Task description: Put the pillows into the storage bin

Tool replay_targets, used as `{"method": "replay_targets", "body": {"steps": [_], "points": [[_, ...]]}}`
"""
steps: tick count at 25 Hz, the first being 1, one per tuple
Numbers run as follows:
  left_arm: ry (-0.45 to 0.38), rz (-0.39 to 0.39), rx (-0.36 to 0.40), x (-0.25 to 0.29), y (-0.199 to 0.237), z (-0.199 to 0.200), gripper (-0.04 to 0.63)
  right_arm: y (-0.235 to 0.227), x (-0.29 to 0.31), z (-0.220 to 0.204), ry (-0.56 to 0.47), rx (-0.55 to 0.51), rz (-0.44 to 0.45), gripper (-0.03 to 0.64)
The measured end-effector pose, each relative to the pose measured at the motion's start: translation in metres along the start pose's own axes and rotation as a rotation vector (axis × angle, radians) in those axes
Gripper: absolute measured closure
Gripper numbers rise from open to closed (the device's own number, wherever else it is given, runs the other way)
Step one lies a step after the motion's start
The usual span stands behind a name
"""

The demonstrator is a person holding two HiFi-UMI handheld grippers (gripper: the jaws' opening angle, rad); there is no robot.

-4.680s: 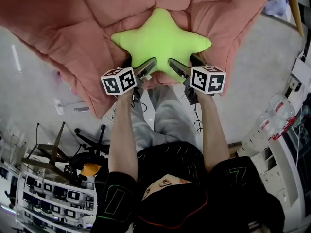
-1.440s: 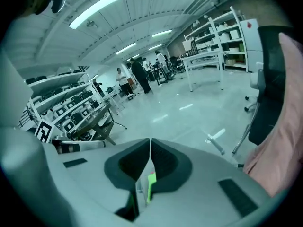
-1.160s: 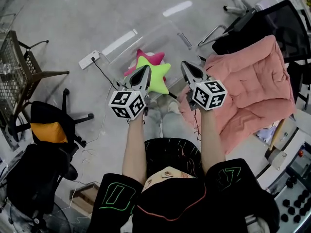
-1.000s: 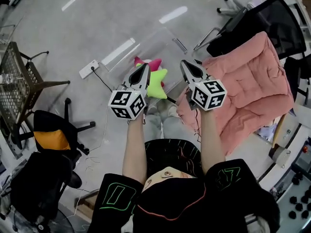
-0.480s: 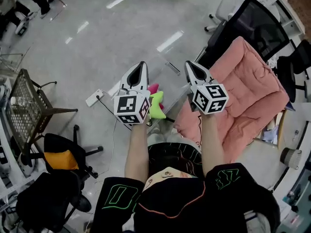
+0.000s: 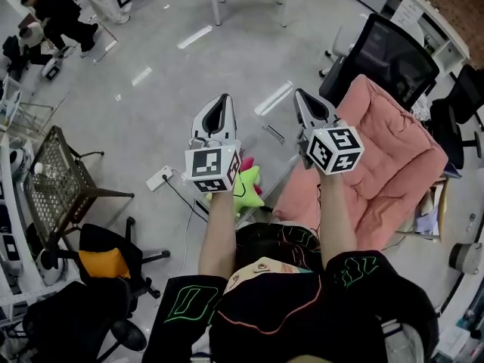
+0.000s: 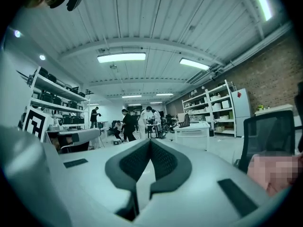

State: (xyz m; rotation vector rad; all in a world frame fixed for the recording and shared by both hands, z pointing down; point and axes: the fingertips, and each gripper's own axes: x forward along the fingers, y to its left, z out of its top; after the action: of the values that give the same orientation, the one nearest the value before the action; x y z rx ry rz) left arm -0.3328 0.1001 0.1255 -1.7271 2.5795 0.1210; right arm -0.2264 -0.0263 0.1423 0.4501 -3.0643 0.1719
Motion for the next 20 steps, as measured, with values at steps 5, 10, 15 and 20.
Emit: {"method": "replay_targets", "body": {"steps": [5, 10, 15, 20], "points": [[-0.036, 0.011, 0.019, -0.004, 0.001, 0.017, 0.601, 0.006, 0.000, 0.015, -0.032, -0.031, 0.016, 0.614], [-0.049, 0.024, 0.022, -0.001, 0.002, 0.025, 0.601, 0.006, 0.003, 0.027, -0.052, -0.058, 0.025, 0.614], [-0.041, 0.041, 0.020, 0.004, 0.002, 0.025, 0.601, 0.006, 0.007, 0.035, -0.057, -0.092, 0.027, 0.614], [-0.043, 0.050, 0.020, -0.004, 0.002, 0.023, 0.601, 0.007, 0.002, 0.033, -0.059, -0.103, 0.013, 0.614]]}}
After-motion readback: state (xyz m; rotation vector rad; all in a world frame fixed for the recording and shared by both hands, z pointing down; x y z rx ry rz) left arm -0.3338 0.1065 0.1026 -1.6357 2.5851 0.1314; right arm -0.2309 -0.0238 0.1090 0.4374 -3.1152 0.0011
